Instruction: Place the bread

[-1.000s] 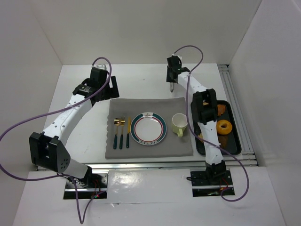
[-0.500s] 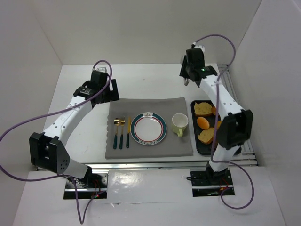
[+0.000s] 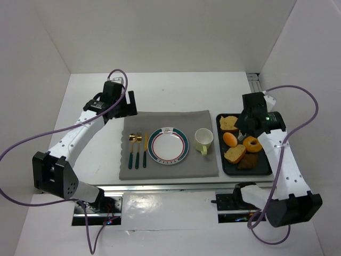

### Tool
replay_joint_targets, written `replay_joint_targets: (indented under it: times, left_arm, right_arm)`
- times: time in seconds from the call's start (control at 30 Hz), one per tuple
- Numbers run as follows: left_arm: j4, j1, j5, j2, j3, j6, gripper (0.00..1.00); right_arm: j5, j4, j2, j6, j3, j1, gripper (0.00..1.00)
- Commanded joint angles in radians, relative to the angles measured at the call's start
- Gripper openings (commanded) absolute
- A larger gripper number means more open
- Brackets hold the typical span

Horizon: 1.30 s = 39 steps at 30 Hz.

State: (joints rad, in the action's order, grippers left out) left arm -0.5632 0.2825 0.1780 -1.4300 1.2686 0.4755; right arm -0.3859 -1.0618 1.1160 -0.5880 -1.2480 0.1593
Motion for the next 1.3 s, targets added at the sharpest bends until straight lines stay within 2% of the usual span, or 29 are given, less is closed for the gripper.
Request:
replay_joint_targets:
  times: [0.0,0.4,0.73,0.93,1.03,1.13,1.27]
  left_arm:
    - [0.029,0.003,-0.044,0.011,-0.02,-0.006,0.97]
    - [0.029,0.021,-0.063,-0.007,-0.029,-0.006,0.97]
    - [0.029,0.04,-0.063,-0.026,-0.029,-0.006,0.97]
    - [0.029,0.049,-0.074,-0.047,-0.02,-0.006,0.97]
    - [0.029,0.058,-0.074,-0.047,-0.02,-0.006,0.97]
    - [0.029,0.058,-0.074,-0.047,-0.02,-0.006,0.97]
    - [0.029,0.058,-0.065,-0.056,-0.009,-0.006,0.97]
  right_arm:
    - [0.021,-0.069,-0.005,-0.038,0.054,-0.067,0.53]
    - [0.159,0.155,0.088,0.114,0.074,-0.24,0.58]
    - [0.206,0.282,0.151,0.134,0.124,-0.27,0.58]
    - [0.216,0.303,0.17,0.114,0.159,-0.282,0.58]
    - [0.206,0.315,0.159,0.105,0.17,-0.291,0.45]
    - [0.184,0.306,0.139,0.105,0.15,-0.291,0.26]
    - [0.174,0.27,0.104,0.115,0.107,-0.291,0.22]
